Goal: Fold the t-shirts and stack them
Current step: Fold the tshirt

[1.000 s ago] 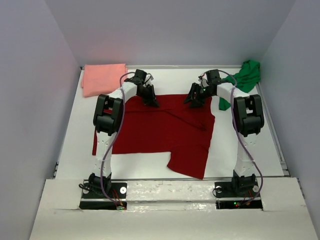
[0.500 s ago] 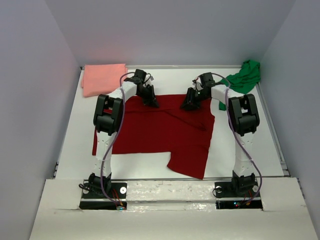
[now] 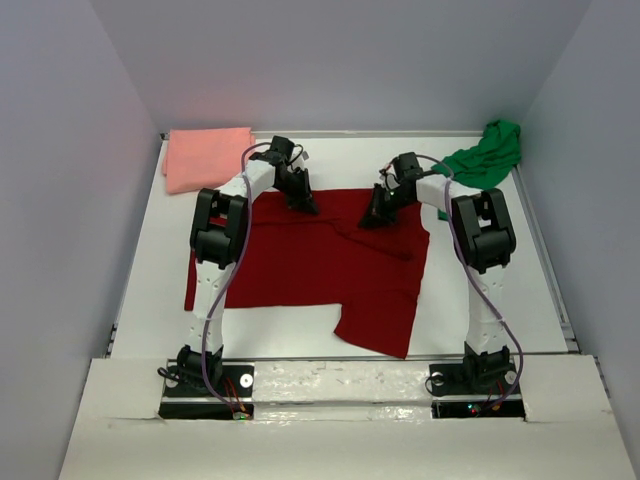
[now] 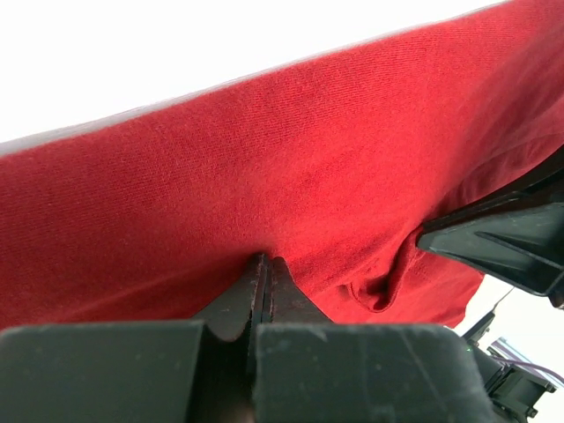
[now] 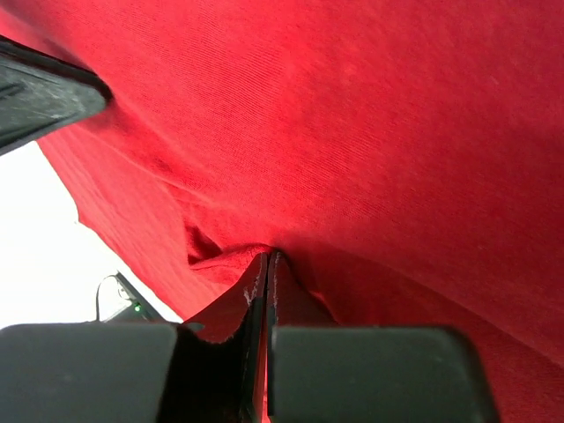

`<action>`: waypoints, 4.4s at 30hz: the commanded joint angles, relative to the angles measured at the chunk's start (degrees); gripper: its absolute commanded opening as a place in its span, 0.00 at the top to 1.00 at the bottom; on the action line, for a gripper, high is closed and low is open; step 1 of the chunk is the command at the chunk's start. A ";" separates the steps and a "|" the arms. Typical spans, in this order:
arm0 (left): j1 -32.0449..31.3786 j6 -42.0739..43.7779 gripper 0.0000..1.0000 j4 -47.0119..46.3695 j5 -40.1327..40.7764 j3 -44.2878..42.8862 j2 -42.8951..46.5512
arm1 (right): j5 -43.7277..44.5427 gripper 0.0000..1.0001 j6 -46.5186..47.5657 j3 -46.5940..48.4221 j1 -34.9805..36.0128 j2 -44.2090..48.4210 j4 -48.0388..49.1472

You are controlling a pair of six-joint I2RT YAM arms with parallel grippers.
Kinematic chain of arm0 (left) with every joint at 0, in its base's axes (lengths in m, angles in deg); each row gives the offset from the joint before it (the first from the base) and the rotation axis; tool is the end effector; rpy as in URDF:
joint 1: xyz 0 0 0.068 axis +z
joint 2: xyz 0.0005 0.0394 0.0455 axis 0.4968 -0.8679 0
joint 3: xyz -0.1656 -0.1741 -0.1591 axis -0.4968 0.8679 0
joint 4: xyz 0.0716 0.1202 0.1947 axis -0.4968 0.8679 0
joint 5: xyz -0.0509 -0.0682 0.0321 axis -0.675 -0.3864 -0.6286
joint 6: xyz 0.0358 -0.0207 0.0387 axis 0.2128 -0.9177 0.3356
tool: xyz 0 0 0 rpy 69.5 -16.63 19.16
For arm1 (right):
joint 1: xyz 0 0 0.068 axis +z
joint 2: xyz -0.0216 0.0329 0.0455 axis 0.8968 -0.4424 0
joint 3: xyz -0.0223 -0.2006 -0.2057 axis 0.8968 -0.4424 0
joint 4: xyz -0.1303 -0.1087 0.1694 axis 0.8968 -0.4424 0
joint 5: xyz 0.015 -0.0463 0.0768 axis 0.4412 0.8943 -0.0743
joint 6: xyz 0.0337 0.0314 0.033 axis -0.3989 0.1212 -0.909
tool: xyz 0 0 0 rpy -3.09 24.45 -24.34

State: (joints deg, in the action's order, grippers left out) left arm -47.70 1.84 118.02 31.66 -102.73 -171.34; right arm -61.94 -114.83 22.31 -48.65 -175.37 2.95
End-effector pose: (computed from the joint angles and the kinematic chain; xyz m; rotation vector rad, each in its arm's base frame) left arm 0.4756 -0.1763 0.1723 0.1228 2.6430 -0.9909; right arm 0.4312 0.1413 0.1581 0.1058 2.7691 1.1074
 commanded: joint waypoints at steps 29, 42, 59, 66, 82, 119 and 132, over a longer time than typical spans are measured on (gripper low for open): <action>-0.19 0.09 1.00 2.90 1.22 -3.35 -0.85 | -14.91 0.15 2.85 2.90 5.83 5.54 -21.17; 7.00 -3.24 1.00 3.00 8.16 7.43 24.23 | 5.55 0.24 8.21 -6.20 1.34 28.56 -22.76; 19.12 -5.79 0.68 9.39 17.90 45.68 56.02 | 13.21 1.00 4.79 -26.88 1.34 41.15 -28.02; 23.53 -6.41 0.32 13.62 21.35 53.16 61.20 | 13.04 0.10 2.50 -30.48 1.34 45.45 -31.89; 25.56 -11.51 0.32 14.95 26.54 62.30 68.85 | 21.39 0.06 -2.33 -43.31 1.34 59.34 -33.92; 23.28 -15.29 1.00 -5.43 16.79 32.52 45.75 | 17.71 1.00 1.62 -5.44 0.29 27.36 -19.24; 21.78 -10.99 1.00 -4.48 19.33 22.25 28.88 | 13.83 1.00 1.27 6.33 -3.57 9.07 -13.26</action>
State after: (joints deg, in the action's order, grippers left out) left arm -25.84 -11.82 113.72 50.94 -73.40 -142.69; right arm -46.48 -113.50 23.33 -50.51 -165.97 -13.44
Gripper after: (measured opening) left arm 0.011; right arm 0.010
